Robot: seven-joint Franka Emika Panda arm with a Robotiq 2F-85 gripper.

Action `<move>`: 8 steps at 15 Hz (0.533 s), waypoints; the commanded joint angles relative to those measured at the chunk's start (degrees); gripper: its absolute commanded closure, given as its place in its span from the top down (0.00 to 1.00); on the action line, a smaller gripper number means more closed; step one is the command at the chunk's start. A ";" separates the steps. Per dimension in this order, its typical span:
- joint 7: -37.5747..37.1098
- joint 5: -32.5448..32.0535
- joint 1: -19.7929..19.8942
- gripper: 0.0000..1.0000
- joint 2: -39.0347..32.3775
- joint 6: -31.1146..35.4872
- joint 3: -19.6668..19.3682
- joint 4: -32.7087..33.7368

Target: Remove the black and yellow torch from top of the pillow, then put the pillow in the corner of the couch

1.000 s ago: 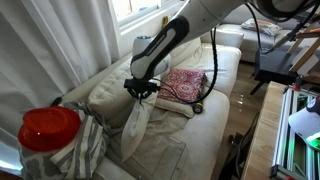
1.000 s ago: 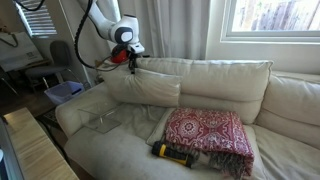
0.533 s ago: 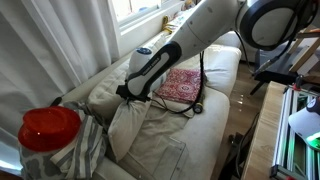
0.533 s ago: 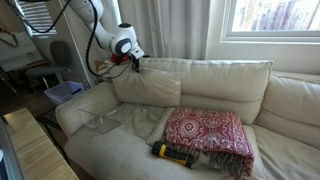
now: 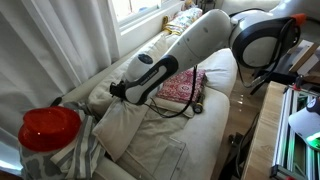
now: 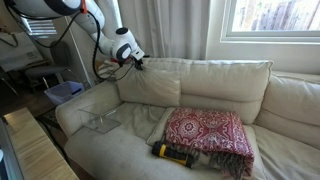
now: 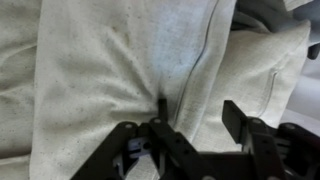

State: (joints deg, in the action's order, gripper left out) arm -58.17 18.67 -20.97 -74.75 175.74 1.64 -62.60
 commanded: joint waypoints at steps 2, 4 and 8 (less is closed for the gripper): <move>-2.35 0.74 0.12 0.98 -3.55 2.37 -1.07 5.50; -4.01 0.90 -0.56 1.00 -2.31 2.19 -3.23 4.35; -7.38 0.70 -1.77 0.70 -1.83 0.24 -7.52 3.41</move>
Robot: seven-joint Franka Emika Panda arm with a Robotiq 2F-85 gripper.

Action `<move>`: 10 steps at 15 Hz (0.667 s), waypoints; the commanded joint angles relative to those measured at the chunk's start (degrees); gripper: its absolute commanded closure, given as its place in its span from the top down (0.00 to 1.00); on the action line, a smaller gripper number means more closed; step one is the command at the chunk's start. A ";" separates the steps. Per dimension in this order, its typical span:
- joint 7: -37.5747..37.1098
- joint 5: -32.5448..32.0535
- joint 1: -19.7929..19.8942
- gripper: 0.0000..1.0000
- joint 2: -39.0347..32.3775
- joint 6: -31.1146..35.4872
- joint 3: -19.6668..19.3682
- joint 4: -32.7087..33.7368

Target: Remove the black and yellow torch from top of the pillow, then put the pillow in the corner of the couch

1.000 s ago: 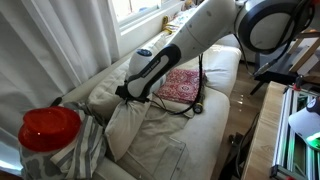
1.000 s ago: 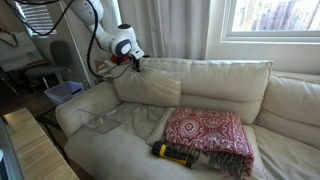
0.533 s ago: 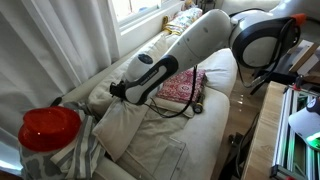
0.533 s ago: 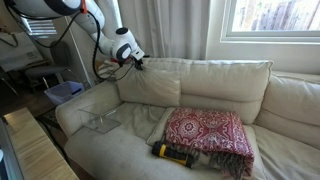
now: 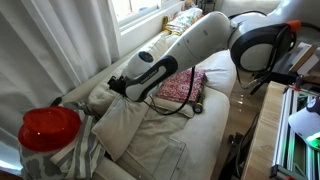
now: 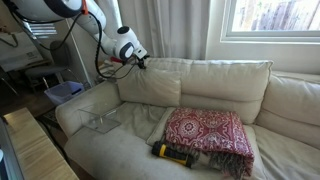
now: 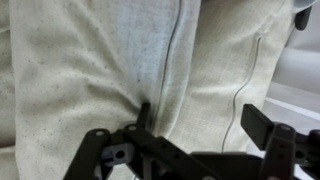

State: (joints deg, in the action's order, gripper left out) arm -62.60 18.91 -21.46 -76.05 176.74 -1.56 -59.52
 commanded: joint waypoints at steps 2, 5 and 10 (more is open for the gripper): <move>-4.45 0.17 -2.06 0.52 -0.90 -2.36 -6.04 0.41; -7.86 0.05 -4.26 0.30 -0.03 -4.99 -10.36 -0.64; -10.35 -3.13 -4.86 0.00 3.11 -8.34 -11.86 -3.83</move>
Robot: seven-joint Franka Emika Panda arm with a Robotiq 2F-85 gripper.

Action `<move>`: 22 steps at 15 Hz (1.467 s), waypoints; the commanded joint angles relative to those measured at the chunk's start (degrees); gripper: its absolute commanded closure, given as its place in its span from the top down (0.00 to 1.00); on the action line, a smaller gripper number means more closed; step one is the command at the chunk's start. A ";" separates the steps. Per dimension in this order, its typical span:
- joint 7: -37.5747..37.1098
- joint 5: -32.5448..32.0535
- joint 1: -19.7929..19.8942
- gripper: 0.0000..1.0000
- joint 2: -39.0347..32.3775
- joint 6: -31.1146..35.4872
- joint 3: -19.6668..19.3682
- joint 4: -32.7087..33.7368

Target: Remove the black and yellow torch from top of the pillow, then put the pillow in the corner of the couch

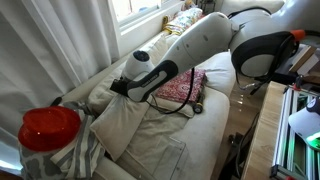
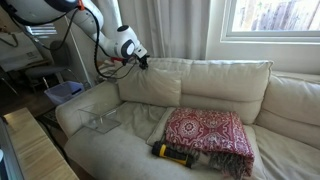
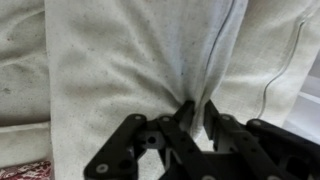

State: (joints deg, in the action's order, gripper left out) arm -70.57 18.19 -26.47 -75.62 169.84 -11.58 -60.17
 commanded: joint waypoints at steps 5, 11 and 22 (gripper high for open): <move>0.44 -2.27 -1.70 0.03 10.50 -5.23 -4.80 -12.60; 0.16 -11.79 -4.92 0.03 23.25 -10.15 -8.48 -27.34; -5.02 -28.50 -8.67 0.03 30.68 -24.90 -7.98 -30.09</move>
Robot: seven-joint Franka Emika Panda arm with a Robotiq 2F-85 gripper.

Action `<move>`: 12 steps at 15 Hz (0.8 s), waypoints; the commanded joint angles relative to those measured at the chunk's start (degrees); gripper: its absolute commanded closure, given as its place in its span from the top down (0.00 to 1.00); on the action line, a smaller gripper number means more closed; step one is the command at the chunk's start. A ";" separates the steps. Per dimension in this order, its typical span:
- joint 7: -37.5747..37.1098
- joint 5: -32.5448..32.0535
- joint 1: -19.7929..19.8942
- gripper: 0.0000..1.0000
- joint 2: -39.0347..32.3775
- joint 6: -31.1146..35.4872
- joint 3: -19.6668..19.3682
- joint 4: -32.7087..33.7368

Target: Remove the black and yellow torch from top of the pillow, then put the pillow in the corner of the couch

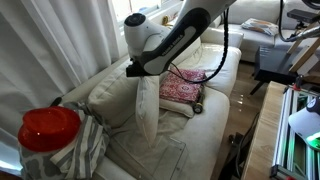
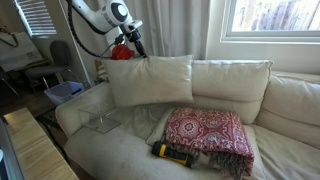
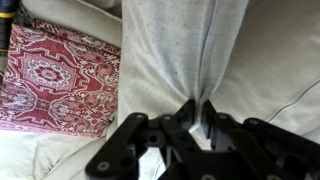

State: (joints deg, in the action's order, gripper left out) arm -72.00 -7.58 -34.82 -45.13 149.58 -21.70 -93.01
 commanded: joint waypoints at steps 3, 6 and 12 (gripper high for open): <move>-3.70 -0.80 3.41 0.03 -1.13 -4.44 7.40 3.39; -3.19 0.26 6.80 0.03 -4.01 -3.70 11.27 4.86; -2.64 2.58 11.35 0.03 -9.55 -1.16 15.99 9.26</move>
State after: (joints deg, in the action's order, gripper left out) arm -75.24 -6.95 -25.94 -51.91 146.77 -8.08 -87.47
